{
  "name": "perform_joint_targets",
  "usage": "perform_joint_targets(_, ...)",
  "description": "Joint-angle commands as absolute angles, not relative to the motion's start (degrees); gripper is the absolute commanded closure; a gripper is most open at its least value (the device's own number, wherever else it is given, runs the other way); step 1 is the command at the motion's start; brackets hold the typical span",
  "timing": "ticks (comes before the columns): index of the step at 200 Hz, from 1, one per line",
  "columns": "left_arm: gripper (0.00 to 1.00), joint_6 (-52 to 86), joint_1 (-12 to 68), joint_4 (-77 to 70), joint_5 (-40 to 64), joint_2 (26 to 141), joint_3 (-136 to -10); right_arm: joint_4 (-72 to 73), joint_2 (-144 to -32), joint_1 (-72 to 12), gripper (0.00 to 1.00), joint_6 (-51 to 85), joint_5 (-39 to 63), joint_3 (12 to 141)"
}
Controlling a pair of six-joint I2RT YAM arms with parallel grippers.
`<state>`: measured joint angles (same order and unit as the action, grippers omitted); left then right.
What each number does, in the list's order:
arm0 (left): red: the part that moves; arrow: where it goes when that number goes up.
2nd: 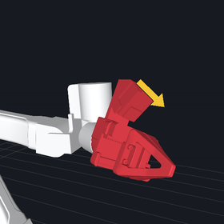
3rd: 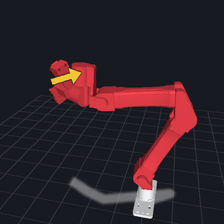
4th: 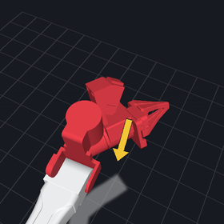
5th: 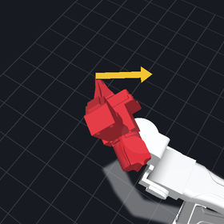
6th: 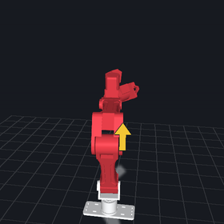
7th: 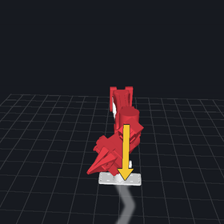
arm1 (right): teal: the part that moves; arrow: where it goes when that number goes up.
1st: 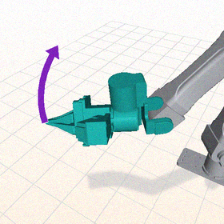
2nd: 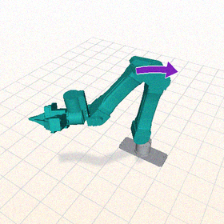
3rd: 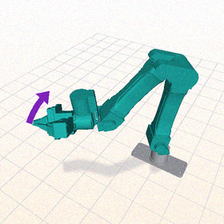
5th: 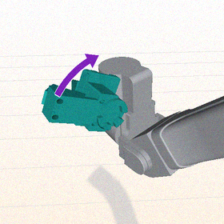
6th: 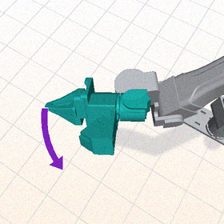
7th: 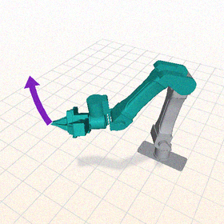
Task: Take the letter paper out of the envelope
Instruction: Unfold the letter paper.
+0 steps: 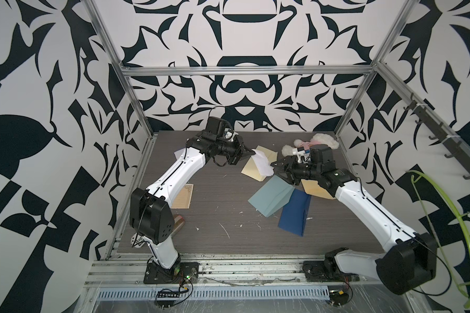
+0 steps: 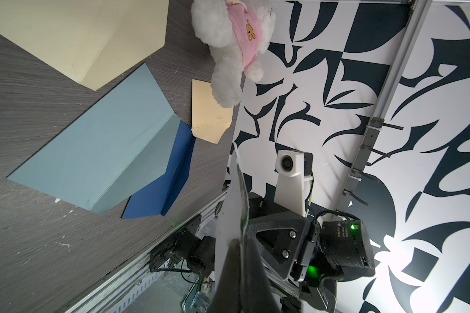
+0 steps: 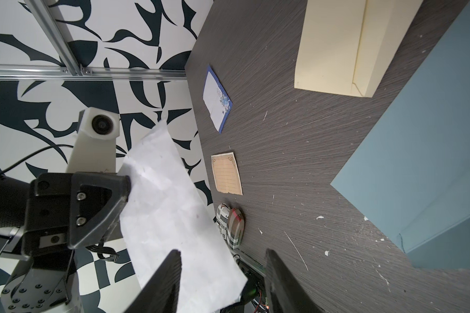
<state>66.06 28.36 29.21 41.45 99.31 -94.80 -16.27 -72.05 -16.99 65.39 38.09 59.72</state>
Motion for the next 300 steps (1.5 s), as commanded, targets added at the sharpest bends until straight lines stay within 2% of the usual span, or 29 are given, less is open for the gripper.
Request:
perform_joint_targets(1, 1.0, 65.9, 28.3, 28.0, 42.5, 100.8, -94.3, -11.9, -70.7, -16.8, 0.49, 67.3, 39.5, 59.5)
perform_joint_targets(86, 1.0, 66.1, 28.3, 27.3, 43.3, 101.8, -94.4, -11.5, -69.6, -16.9, 0.54, 69.0, 40.3, 59.0)
perform_joint_targets(123, 1.0, 65.7, 28.4, 27.9, 43.4, 101.7, -94.7, -19.8, -69.1, -16.9, 0.54, 62.4, 36.6, 60.3)
perform_joint_targets(161, 1.0, 65.7, 28.4, 28.0, 43.4, 101.8, -94.2, -19.0, -69.9, -16.9, 0.5, 62.8, 36.8, 59.7)
perform_joint_targets(194, 1.0, 65.7, 28.6, 28.0, 43.5, 102.1, -94.5, -16.4, -70.7, -16.9, 0.55, 64.4, 37.2, 60.4)
perform_joint_targets(278, 1.0, 66.1, 29.3, 27.3, 43.9, 103.4, -94.7, -12.1, -71.1, -16.9, 0.58, 67.9, 38.2, 60.1)
perform_joint_targets(300, 1.0, 66.1, 29.4, 27.3, 44.0, 103.6, -95.0, -14.9, -70.7, -16.9, 0.58, 65.5, 37.0, 60.5)
